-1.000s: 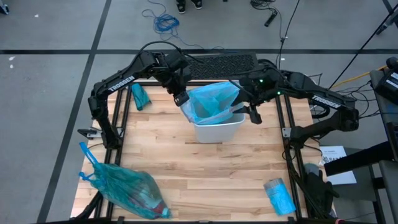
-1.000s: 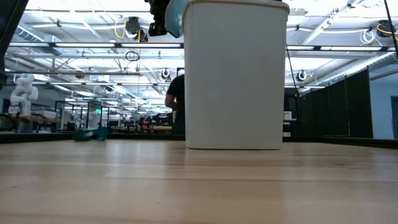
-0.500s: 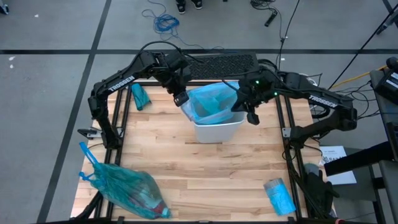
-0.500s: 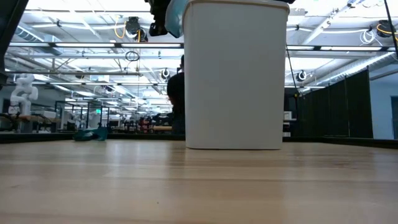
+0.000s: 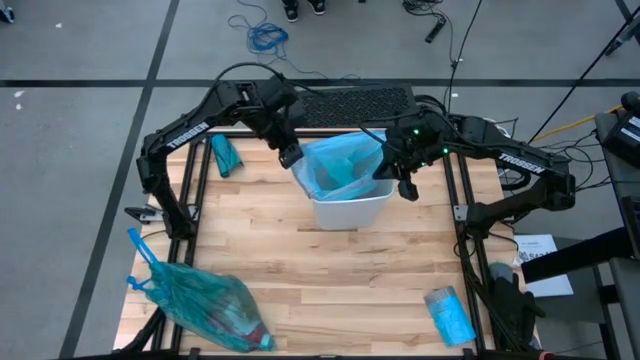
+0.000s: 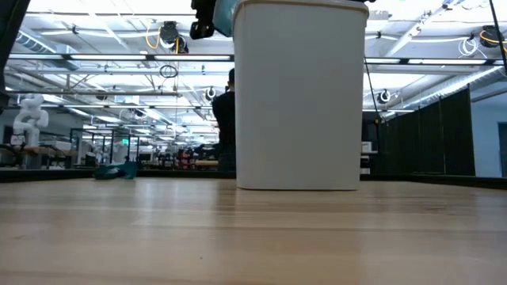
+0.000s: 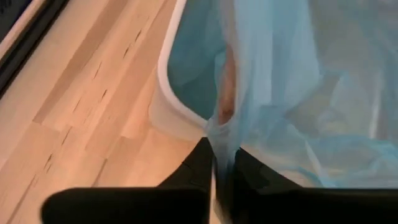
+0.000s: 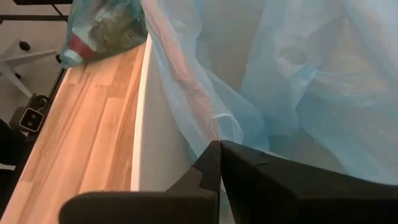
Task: Place trash/remove bag and relplace
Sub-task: Insert the new blue trash bag into the white trash bin
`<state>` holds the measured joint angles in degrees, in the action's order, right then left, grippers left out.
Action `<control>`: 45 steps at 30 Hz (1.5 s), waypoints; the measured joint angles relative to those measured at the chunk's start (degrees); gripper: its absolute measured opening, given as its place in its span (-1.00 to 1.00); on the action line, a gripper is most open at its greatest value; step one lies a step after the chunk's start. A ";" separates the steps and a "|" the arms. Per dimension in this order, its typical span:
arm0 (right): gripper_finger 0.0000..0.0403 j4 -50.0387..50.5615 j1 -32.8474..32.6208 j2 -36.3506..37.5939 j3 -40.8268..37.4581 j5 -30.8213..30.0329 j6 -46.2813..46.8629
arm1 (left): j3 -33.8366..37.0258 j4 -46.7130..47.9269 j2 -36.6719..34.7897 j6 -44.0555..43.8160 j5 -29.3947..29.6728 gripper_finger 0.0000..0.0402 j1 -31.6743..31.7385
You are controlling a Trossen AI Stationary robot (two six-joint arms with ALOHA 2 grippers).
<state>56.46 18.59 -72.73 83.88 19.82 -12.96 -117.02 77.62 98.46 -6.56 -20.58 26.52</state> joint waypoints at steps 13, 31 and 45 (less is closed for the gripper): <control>-1.00 -0.19 0.00 0.00 0.00 0.01 0.30 | 0.03 -5.03 -6.56 -1.60 6.40 -0.46 -0.18; -1.00 -0.96 0.00 0.00 0.00 -0.01 0.34 | 0.03 -7.95 -2.47 8.45 18.84 -0.56 -5.31; -1.00 -1.87 0.04 -0.04 0.00 -0.01 0.33 | 0.01 -7.69 0.43 10.61 17.61 -0.56 -5.97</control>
<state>54.60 18.63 -72.77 83.88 19.81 -12.64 -117.01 69.93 98.89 4.05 -2.97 20.55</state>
